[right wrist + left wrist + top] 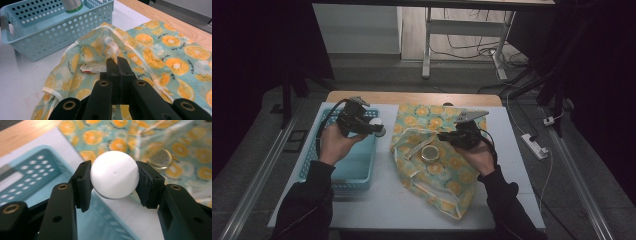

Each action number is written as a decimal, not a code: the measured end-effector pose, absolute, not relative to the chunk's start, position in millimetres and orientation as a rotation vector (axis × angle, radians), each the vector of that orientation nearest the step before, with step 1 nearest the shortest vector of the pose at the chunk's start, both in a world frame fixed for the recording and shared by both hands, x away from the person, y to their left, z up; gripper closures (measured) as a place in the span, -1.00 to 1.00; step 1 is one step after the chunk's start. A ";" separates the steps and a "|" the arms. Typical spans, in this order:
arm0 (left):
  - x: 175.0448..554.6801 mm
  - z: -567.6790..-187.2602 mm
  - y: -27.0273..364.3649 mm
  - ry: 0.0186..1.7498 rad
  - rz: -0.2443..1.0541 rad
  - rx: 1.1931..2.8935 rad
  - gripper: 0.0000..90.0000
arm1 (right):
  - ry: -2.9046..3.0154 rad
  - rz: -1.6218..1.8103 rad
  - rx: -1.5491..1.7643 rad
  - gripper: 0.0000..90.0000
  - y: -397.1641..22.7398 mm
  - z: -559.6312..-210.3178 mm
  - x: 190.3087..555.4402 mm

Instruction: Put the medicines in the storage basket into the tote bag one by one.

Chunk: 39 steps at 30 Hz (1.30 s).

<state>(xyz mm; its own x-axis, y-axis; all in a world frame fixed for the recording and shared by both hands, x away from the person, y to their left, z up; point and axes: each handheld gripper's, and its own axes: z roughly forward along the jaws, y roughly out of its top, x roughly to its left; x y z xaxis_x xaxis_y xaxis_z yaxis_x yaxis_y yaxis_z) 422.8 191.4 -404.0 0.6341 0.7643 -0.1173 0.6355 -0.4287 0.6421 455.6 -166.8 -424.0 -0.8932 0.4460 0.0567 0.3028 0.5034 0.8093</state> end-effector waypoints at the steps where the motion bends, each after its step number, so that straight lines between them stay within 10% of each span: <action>1: 421.4 -405.3 188.0 1.080 0.247 2.194 0.13 | 2.582 1.343 0.649 1.00 -166.9 -423.9 455.7; 39: 422.7 -436.6 74.3 0.798 0.106 2.325 0.12 | 2.572 1.347 0.646 1.00 -167.1 -422.5 455.1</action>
<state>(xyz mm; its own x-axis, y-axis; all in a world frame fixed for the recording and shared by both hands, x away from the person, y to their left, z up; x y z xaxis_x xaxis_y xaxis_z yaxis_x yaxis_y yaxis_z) 422.7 74.3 -436.6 0.8099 0.5715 -0.1317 0.5171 -0.5898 0.6203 455.1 -167.1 -422.5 -0.8925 0.4480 0.0515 0.2974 0.4990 0.8140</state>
